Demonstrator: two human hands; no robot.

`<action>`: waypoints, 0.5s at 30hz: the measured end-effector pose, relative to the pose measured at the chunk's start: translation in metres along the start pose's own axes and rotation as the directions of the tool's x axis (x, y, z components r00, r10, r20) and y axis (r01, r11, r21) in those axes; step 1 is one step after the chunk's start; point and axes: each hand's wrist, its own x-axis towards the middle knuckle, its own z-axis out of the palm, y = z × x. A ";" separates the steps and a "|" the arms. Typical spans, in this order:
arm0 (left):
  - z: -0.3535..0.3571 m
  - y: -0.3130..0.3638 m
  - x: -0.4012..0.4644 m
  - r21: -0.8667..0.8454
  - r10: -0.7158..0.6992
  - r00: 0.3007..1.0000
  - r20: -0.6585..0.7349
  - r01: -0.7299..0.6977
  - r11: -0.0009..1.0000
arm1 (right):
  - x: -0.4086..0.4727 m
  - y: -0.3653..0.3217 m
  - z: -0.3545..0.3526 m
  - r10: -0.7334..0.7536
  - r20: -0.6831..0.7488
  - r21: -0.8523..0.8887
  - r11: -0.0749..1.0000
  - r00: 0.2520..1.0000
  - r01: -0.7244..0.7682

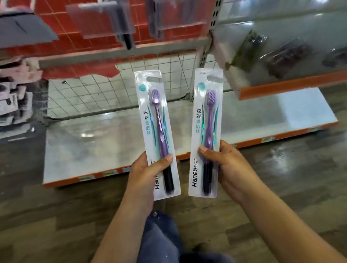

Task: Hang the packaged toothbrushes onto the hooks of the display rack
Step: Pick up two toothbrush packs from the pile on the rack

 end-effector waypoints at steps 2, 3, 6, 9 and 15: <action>-0.007 -0.010 0.031 0.010 0.028 0.999 0.038 -0.028 1.000 | 0.034 0.012 0.003 -0.020 0.026 -0.015 1.000 0.999 0.020; -0.009 -0.016 0.047 0.016 0.044 0.997 0.058 -0.045 0.999 | 0.051 0.018 0.004 -0.027 0.036 -0.020 0.999 0.999 0.028; -0.015 -0.031 0.095 0.008 0.119 0.987 0.108 -0.121 0.993 | 0.104 0.037 0.007 -0.083 0.077 0.001 0.996 0.994 0.084; -0.025 -0.050 0.146 -0.025 0.219 0.964 0.150 -0.218 0.976 | 0.157 0.056 0.008 -0.178 0.114 -0.044 0.982 0.977 0.184; -0.049 -0.093 0.228 -0.046 0.405 0.896 0.184 -0.404 0.914 | 0.233 0.097 0.006 -0.356 0.181 -0.121 0.917 0.917 0.380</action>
